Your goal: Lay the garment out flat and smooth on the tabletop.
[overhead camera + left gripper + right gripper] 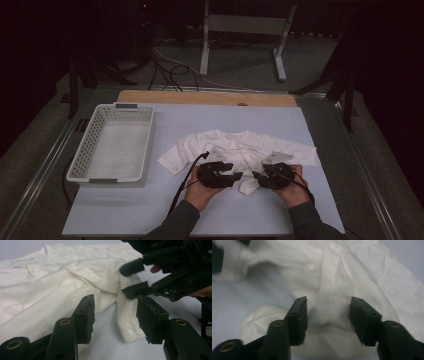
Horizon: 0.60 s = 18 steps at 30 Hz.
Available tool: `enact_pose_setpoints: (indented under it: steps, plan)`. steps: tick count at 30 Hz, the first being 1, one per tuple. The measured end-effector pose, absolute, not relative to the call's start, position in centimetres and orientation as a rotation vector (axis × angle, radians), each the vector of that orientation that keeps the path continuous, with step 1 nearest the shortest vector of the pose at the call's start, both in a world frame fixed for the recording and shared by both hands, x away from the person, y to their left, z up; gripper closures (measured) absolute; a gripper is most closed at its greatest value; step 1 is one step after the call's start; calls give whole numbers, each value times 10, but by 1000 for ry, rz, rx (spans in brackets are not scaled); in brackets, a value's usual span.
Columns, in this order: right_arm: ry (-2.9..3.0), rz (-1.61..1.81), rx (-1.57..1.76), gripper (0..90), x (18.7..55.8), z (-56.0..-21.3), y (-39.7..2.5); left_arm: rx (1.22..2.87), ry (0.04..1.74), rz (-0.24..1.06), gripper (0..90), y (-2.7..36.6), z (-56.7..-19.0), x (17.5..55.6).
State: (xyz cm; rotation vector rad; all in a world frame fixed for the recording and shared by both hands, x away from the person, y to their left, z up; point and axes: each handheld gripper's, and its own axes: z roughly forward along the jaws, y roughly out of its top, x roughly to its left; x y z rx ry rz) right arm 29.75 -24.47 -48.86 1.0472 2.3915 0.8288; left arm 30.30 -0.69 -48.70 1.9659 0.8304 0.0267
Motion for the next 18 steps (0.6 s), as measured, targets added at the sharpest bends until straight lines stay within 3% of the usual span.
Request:
enact_pose_setpoints:
  steps: [18]
  plan:
    - [2397, 817, 1113, 520, 281, -493, -277, 2047, 806, -13, 484, -36, -504, 294]
